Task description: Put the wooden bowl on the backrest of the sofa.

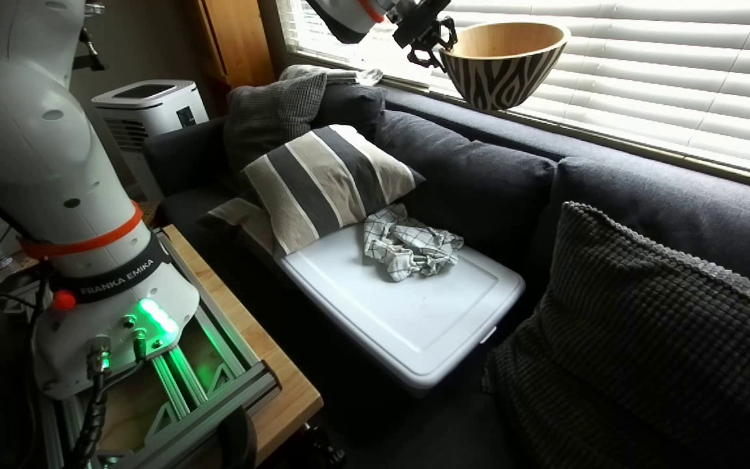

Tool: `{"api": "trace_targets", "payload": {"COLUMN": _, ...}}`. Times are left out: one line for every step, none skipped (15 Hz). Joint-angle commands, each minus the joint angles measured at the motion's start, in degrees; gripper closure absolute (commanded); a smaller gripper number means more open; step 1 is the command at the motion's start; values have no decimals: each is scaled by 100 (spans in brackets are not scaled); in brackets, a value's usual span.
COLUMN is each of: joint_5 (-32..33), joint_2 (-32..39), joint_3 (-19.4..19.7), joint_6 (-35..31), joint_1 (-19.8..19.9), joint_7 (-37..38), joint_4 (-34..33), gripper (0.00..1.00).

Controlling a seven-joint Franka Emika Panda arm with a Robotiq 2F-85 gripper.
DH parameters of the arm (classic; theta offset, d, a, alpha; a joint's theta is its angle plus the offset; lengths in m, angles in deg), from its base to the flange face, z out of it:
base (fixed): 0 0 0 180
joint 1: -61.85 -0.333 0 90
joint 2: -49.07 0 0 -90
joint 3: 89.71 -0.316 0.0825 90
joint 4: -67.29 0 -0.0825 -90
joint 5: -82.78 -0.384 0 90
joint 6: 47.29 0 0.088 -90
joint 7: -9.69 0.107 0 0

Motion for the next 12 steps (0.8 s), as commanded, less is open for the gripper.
{"api": "trace_targets", "payload": {"joint_5": -685, "joint_2": 386, "joint_3": -91, "joint_6": 298, "joint_1": 122, "joint_7": -472, "joint_4": -514, "gripper": 94}}
{"api": "trace_targets", "payload": {"joint_5": -1114, "joint_2": 516, "joint_3": -263, "joint_6": 433, "joint_1": 235, "joint_7": -820, "joint_4": -606, "gripper": 94}}
{"api": "trace_targets", "payload": {"joint_5": -1334, "joint_2": 665, "joint_3": -258, "joint_6": 579, "joint_1": 226, "joint_7": -937, "joint_4": -765, "gripper": 94}}
{"api": "trace_targets", "payload": {"joint_5": -1560, "joint_2": 819, "joint_3": -255, "joint_6": 769, "joint_1": 207, "joint_7": -1096, "joint_4": -961, "gripper": 94}}
{"api": "trace_targets", "payload": {"joint_5": -1727, "joint_2": 934, "joint_3": -227, "joint_6": 916, "joint_1": 174, "joint_7": -1204, "joint_4": -1119, "gripper": 94}}
{"api": "trace_targets", "payload": {"joint_5": -1862, "joint_2": 1042, "joint_3": -200, "joint_6": 990, "joint_1": 152, "joint_7": -1300, "joint_4": -1265, "gripper": 94}}
{"api": "trace_targets", "payload": {"joint_5": -1873, "joint_2": 1076, "joint_3": -125, "joint_6": 1001, "joint_1": 83, "joint_7": -1288, "joint_4": -1413, "gripper": 94}}
{"api": "trace_targets", "payload": {"joint_5": -1922, "joint_2": 1087, "joint_3": -84, "joint_6": 1075, "joint_1": 40, "joint_7": -1307, "joint_4": -1533, "gripper": 94}}
{"api": "trace_targets", "payload": {"joint_5": -1926, "joint_2": 1097, "joint_3": -30, "joint_6": 1121, "joint_1": -9, "joint_7": -1293, "joint_4": -1626, "gripper": 94}}
{"api": "trace_targets", "payload": {"joint_5": -1935, "joint_2": 1121, "joint_3": -6, "joint_6": 1111, "joint_1": -28, "joint_7": -1318, "joint_4": -1716, "gripper": 94}}
{"api": "trace_targets", "payload": {"joint_5": -1912, "joint_2": 1169, "joint_3": 35, "joint_6": 1084, "joint_1": -54, "joint_7": -1316, "joint_4": -1828, "gripper": 94}}
{"api": "trace_targets", "payload": {"joint_5": -1920, "joint_2": 1222, "joint_3": 45, "joint_6": 1101, "joint_1": -64, "joint_7": -1341, "joint_4": -1940, "gripper": 94}}
